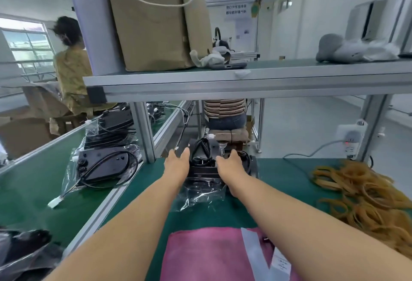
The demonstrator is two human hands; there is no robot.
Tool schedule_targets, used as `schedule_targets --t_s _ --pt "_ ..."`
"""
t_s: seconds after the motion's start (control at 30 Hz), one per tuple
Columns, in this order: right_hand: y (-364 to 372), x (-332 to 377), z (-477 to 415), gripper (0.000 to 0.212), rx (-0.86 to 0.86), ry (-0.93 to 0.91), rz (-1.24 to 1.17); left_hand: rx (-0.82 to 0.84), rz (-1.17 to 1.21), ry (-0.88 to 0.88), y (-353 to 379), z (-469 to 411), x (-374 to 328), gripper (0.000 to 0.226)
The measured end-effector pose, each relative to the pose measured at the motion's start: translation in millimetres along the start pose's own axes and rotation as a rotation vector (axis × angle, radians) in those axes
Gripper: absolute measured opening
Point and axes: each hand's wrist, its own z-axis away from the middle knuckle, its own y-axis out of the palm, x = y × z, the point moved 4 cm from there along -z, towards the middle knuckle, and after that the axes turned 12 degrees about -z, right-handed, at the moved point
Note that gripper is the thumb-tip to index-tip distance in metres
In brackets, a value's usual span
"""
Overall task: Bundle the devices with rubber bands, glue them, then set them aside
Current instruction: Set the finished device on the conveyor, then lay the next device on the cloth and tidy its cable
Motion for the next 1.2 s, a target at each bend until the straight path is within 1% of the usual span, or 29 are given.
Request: schedule_targets --t_s 0.07,0.1,0.2,0.3,0.4,0.53,0.73,0.8,0.83,0.87,0.97,1.03,1.07,1.1,1.13,1.2 --pt "5 -2 0 0.058 0.05 0.03 0.052 0.041 -0.043 -0.086 7 3 1 0.068" --pt "7 -2 2 0.056 0.086 0.054 0.089 0.065 -0.063 -0.099 10 4 1 0.067" --pt "10 -2 4 0.056 0.158 0.09 0.141 0.108 -0.092 -0.063 13 6 -1 0.059" --pt "9 -1 9 0.056 0.17 0.083 0.104 0.1 -0.056 -0.035 9 9 -2 0.054" --pt "9 -4 20 0.059 0.191 0.054 0.041 0.074 0.018 0.021 4 17 -5 0.055" --pt "-1 0 37 0.059 0.113 -0.021 -0.123 0.038 0.12 0.082 -3 32 -6 0.055" --pt "-16 9 77 0.052 0.112 -0.135 -0.166 -0.013 0.252 0.107 -10 79 -6 0.051" --pt "-25 7 92 0.048 0.09 -0.159 -0.181 -0.056 0.269 0.138 -14 99 -5 0.041" --pt "-30 5 99 0.045 0.064 -0.165 -0.192 -0.068 0.277 0.16 -15 110 -4 0.03" --pt "-36 2 105 0.04 0.036 -0.169 -0.216 -0.076 0.281 0.183 -16 121 -4 0.023" --pt "-52 -8 122 0.017 -0.034 -0.164 -0.329 -0.09 0.267 0.225 -19 154 -2 0.022" --pt "-61 -16 133 0.009 -0.084 -0.17 -0.381 -0.08 0.257 0.237 -19 175 2 0.026" --pt "-65 -20 138 0.008 -0.097 -0.163 -0.429 -0.077 0.251 0.245 -19 186 3 0.031" --pt "-69 -24 142 0.014 -0.1 -0.146 -0.484 -0.075 0.271 0.244 -19 196 5 0.033" --pt "-73 -29 147 0.022 -0.092 -0.119 -0.546 -0.068 0.303 0.244 -20 206 7 0.032" --pt "-78 -35 158 0.031 -0.04 -0.074 -0.661 -0.062 0.331 0.235 -21 227 10 0.03"
